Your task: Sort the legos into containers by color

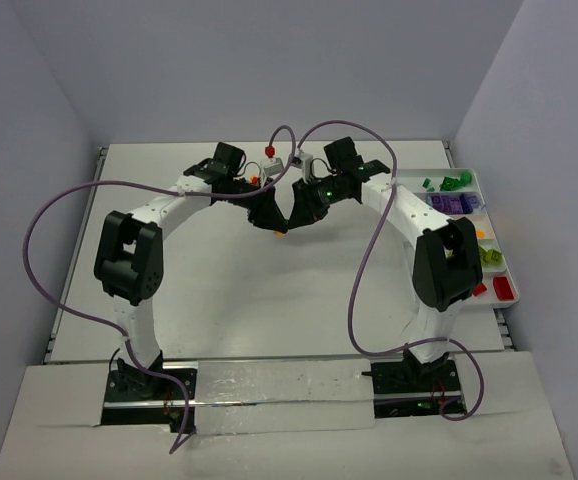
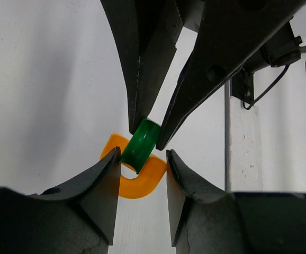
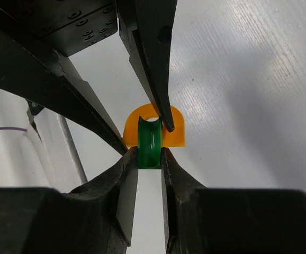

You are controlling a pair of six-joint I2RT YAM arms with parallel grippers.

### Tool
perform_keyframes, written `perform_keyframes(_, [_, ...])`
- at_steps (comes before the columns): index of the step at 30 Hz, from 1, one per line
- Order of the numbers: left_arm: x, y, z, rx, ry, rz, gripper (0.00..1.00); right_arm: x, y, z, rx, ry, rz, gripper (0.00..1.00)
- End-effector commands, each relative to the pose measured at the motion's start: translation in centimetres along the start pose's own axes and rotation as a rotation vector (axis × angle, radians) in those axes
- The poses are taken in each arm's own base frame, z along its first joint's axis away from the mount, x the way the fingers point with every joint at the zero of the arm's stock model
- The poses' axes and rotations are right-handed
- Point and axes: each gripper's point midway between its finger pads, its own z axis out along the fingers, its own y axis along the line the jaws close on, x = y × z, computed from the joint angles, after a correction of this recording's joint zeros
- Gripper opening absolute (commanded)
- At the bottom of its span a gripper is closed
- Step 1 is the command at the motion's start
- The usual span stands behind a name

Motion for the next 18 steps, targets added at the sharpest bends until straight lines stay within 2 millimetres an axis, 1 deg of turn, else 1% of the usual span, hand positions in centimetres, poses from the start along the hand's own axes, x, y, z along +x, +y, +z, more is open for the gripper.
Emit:
perform_keyframes(1, [-1.4, -0.4, 0.3, -0.007, -0.011, 0.038, 0.3, -1.5, 1.0, -0.4, -0.008, -0.042, -0.05, 0.0])
perform_keyframes(2, [-1.4, -0.1, 0.2, -0.022, -0.01, 0.038, 0.38, -1.4, 0.9, -0.4, -0.007, -0.042, -0.046, 0.0])
perform_keyframes(3, [-1.3, 0.1, 0.2, -0.033, -0.007, 0.034, 0.41, -1.3, 1.0, -0.4, -0.007, -0.042, -0.044, 0.0])
perform_keyframes(5, [-1.3, 0.6, -0.2, -0.068, -0.008, 0.026, 0.59, -1.1, 1.0, -0.5, -0.006, -0.043, -0.038, 0.0])
perform_keyframes(7, [-1.3, 1.0, -0.5, -0.095, -0.008, 0.024, 0.7, -0.9, 0.9, -0.6, -0.006, -0.044, -0.022, 0.0])
perform_keyframes(8, [-1.5, 1.3, -1.0, -0.116, -0.012, 0.027, 0.79, -0.7, 0.8, -0.7, -0.006, -0.046, -0.01, 0.0])
perform_keyframes(9, [-1.8, 1.5, -1.4, -0.136, -0.017, 0.031, 0.86, -0.7, 0.7, -0.8, -0.005, -0.049, -0.001, 0.0])
perform_keyframes(10, [-2.1, 1.8, -1.9, -0.161, -0.023, 0.037, 0.88, -0.7, 0.6, -0.9, -0.005, -0.051, 0.014, 0.0])
perform_keyframes(11, [-2.7, 2.4, -3.0, -0.203, -0.041, 0.05, 0.91, -0.5, 0.5, -1.0, -0.006, -0.053, 0.035, 0.0])
perform_keyframes(12, [-3.3, 2.8, -3.7, -0.232, -0.058, 0.069, 0.93, -0.5, 0.4, -1.1, -0.01, -0.056, 0.053, 0.0])
perform_keyframes(14, [-4.1, 3.0, -5.3, -0.293, -0.081, 0.112, 0.94, -0.5, 0.4, -1.2, -0.025, -0.067, 0.101, 0.0])
perform_keyframes(15, [-4.3, 2.9, -5.9, -0.313, -0.087, 0.126, 0.94, -0.6, 0.3, -1.3, -0.028, -0.074, 0.108, 0.0])
perform_keyframes(16, [-4.7, 2.5, -6.4, -0.326, -0.095, 0.165, 0.93, -0.7, 0.2, -1.4, -0.033, -0.083, 0.123, 0.0])
perform_keyframes(18, [-4.0, 1.6, -6.5, -0.313, -0.083, 0.234, 0.9, -0.5, 0.3, -1.4, -0.055, -0.088, 0.188, 0.0])
